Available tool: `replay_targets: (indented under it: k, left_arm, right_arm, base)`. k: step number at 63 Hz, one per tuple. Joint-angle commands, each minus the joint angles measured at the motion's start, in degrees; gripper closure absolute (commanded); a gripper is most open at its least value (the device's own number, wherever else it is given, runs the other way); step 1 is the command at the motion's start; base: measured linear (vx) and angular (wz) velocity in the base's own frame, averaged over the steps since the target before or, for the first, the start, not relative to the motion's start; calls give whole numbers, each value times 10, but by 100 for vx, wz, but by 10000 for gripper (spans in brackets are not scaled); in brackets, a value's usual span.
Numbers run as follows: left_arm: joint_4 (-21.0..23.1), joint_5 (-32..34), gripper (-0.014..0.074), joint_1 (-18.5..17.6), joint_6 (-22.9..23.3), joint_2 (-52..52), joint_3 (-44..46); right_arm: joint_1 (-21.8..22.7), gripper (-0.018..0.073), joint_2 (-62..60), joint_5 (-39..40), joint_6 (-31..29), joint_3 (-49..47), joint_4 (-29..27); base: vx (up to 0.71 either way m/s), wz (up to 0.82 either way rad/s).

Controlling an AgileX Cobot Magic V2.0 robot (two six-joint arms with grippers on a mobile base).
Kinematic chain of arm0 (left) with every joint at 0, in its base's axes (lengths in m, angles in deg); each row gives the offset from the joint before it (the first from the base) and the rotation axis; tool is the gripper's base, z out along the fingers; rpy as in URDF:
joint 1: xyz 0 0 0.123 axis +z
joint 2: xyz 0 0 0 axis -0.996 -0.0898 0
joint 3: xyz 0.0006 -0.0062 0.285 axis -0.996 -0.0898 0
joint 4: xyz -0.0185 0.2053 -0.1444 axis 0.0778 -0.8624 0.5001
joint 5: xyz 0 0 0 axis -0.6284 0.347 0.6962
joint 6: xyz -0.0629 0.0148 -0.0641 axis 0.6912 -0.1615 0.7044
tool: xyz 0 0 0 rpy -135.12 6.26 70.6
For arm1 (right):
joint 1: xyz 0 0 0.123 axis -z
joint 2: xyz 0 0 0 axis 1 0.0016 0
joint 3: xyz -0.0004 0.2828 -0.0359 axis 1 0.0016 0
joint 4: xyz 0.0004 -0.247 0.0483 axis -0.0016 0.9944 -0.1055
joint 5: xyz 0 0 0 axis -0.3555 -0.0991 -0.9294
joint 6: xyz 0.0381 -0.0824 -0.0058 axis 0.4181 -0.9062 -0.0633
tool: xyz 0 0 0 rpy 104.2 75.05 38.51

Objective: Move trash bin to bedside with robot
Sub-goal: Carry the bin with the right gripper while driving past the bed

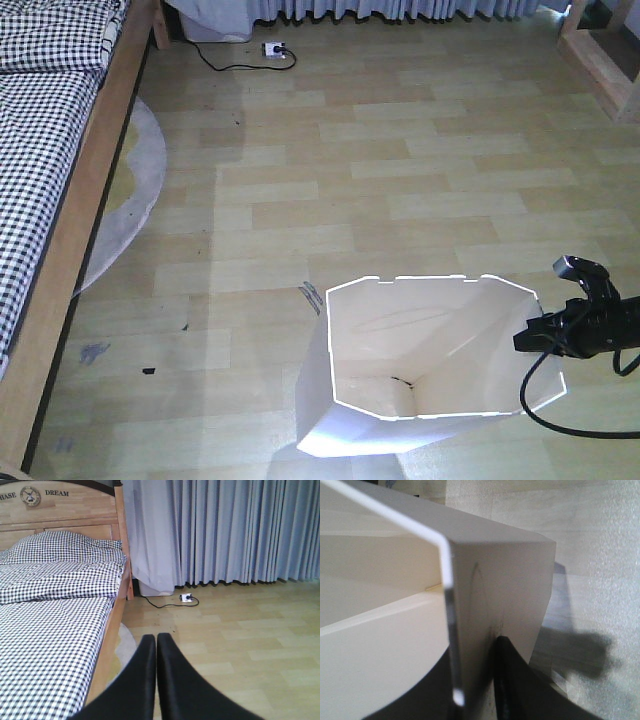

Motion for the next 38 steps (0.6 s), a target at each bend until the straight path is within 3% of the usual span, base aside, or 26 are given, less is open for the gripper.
replay_targets:
  k: [1,38]
  left_arm:
    - [1,42,603,-3,3,3,14]
    - [1,42,603,-3,3,3,14]
  right_arm:
    - [1,564,-37,-141,8,-4,-34]
    - [1,564,-37,-141,8,-4,-34]
  base:
    - [22,5]
    - [19,5]
